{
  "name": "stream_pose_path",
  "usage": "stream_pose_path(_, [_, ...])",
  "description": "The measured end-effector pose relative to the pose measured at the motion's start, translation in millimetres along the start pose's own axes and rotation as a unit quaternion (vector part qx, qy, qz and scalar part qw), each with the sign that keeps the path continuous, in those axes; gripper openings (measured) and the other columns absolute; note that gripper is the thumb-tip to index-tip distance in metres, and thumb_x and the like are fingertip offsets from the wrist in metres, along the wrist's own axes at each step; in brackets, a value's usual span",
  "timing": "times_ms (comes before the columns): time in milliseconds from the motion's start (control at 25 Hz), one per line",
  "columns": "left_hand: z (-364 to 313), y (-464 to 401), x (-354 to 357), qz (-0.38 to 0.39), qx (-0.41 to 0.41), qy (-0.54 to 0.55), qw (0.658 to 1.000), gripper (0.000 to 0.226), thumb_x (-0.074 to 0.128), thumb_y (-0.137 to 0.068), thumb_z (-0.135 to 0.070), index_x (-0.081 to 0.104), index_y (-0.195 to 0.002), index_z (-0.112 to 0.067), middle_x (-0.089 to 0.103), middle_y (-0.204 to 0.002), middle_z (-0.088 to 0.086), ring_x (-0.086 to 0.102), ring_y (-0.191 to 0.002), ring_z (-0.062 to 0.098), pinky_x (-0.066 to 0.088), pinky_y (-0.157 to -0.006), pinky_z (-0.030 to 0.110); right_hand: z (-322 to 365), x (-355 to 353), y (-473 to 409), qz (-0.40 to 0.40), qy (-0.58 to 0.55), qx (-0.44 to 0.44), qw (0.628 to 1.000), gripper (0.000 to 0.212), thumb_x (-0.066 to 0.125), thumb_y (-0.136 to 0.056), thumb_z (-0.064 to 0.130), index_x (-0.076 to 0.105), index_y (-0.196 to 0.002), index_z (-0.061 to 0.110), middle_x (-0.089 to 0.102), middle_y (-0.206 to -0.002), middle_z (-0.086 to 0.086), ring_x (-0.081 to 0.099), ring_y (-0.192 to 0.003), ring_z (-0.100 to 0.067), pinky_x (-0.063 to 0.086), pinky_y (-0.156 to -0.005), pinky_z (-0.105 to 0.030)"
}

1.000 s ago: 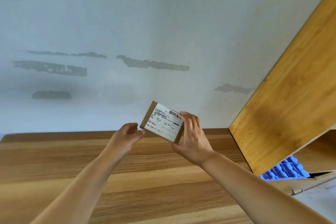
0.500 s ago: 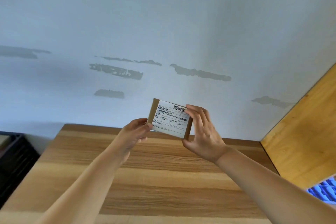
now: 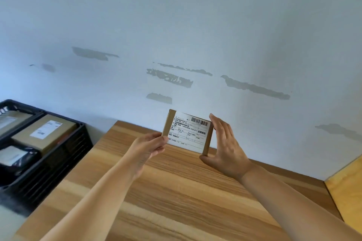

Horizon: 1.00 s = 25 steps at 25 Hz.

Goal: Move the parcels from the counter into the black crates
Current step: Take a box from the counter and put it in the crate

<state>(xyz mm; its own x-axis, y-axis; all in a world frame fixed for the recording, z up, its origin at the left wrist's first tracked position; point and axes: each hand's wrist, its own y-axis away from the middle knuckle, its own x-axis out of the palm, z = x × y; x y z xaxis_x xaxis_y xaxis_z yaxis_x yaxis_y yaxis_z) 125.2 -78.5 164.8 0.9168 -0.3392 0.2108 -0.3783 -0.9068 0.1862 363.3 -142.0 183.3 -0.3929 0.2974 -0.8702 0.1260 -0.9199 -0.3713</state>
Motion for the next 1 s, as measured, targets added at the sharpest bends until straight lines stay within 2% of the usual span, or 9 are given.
stream_pose_path(160, [7, 41, -16, -0.037, -0.004, 0.011, 0.999, 0.053, 0.079, -0.063, -0.034, 0.068, -0.107, -0.009, 0.073, -0.107, 0.006, 0.066, -0.105, 0.022, 0.049, -0.099, 0.035, 13, 20, 5, 0.024, -0.063, -0.02, 0.998, 0.117, 0.084, -0.066, 0.037, 0.006, -0.152, 0.017, 0.031, -0.15, -0.002, 0.032, -0.137, -0.017, 0.029, -0.112, -0.028])
stream_pose_path(280, [6, 76, -44, -0.075, 0.006, 0.005, 0.997, 0.061, 0.082, -0.061, -0.038, 0.066, -0.112, -0.009, 0.072, -0.109, 0.003, 0.066, -0.105, 0.019, 0.049, -0.096, 0.03, 39, 39, -2, 0.046, -0.106, -0.055, 0.992, 0.121, 0.086, -0.062, 0.037, 0.006, -0.151, 0.017, 0.032, -0.151, 0.0, 0.033, -0.137, -0.016, 0.032, -0.113, -0.034])
stream_pose_path(400, [3, 108, -78, -0.122, 0.019, 0.012, 0.992, 0.05, 0.075, -0.071, -0.029, 0.064, -0.115, -0.008, 0.072, -0.111, 0.002, 0.066, -0.106, 0.017, 0.05, -0.094, 0.028, 73, 61, -17, 0.077, -0.151, -0.074, 0.983, 0.122, 0.088, -0.06, 0.035, 0.012, -0.151, 0.013, 0.033, -0.15, 0.001, 0.031, -0.138, -0.016, 0.035, -0.112, -0.041])
stream_pose_path(480, [1, 130, -105, -0.167, 0.03, 0.022, 0.985, 0.04, 0.067, -0.079, -0.022, 0.063, -0.115, -0.007, 0.072, -0.109, 0.002, 0.066, -0.105, 0.018, 0.05, -0.093, 0.028, 107, 73, -25, 0.13, -0.198, -0.087, 0.968, 0.119, 0.086, -0.06, 0.041, 0.012, -0.152, 0.022, 0.032, -0.15, 0.008, 0.031, -0.137, -0.01, 0.034, -0.112, -0.038])
stream_pose_path(560, [-1, 152, -133, -0.203, 0.047, 0.025, 0.978, 0.026, 0.062, -0.088, -0.016, 0.063, -0.113, -0.008, 0.073, -0.106, 0.002, 0.067, -0.104, 0.02, 0.05, -0.094, 0.03, 143, 87, -34, 0.182, -0.243, -0.102, 0.947, 0.114, 0.082, -0.061, 0.048, 0.009, -0.148, 0.038, 0.035, -0.146, 0.018, 0.033, -0.132, 0.002, 0.032, -0.108, -0.023])
stream_pose_path(640, [-4, 174, -166, -0.233, 0.057, 0.037, 0.97, 0.021, 0.059, -0.091, -0.014, 0.063, -0.111, -0.01, 0.074, -0.104, 0.004, 0.066, -0.104, 0.023, 0.049, -0.096, 0.034, 182, 105, -44, 0.216, -0.276, -0.104, 0.931, 0.114, 0.079, -0.061, 0.05, 0.005, -0.147, 0.043, 0.036, -0.144, 0.022, 0.037, -0.126, 0.006, 0.033, -0.103, -0.015])
stream_pose_path(760, [-8, 204, -221, -0.279, 0.049, 0.071, 0.956, 0.016, 0.059, -0.093, -0.012, 0.064, -0.108, -0.013, 0.074, -0.1, 0.005, 0.066, -0.104, 0.022, 0.049, -0.096, 0.035, 244, 133, -58, 0.255, -0.298, -0.106, 0.914, 0.118, 0.079, -0.059, 0.053, 0.005, -0.15, 0.038, 0.034, -0.143, 0.027, 0.046, -0.117, 0.005, 0.041, -0.097, -0.02])
stream_pose_path(880, [-14, 241, -299, -0.329, 0.033, 0.084, 0.94, 0.011, 0.061, -0.092, -0.012, 0.064, -0.102, -0.013, 0.075, -0.094, 0.004, 0.067, -0.1, 0.021, 0.052, -0.094, 0.034, 328, 171, -72, 0.298, -0.315, -0.122, 0.893, 0.108, 0.084, -0.067, 0.038, 0.006, -0.141, 0.051, 0.036, -0.127, 0.049, 0.05, -0.109, 0.01, 0.044, -0.094, -0.017])
stream_pose_path(1000, [-19, 278, -382, -0.363, 0.028, 0.088, 0.927, 0.016, 0.061, -0.092, -0.015, 0.063, -0.107, -0.01, 0.073, -0.099, 0.008, 0.067, -0.1, 0.022, 0.052, -0.095, 0.036, 412, 217, -86, 0.32, -0.324, -0.107, 0.884, 0.114, 0.081, -0.067, 0.034, 0.002, -0.149, 0.042, 0.039, -0.137, 0.031, 0.05, -0.112, 0.006, 0.044, -0.102, -0.03])
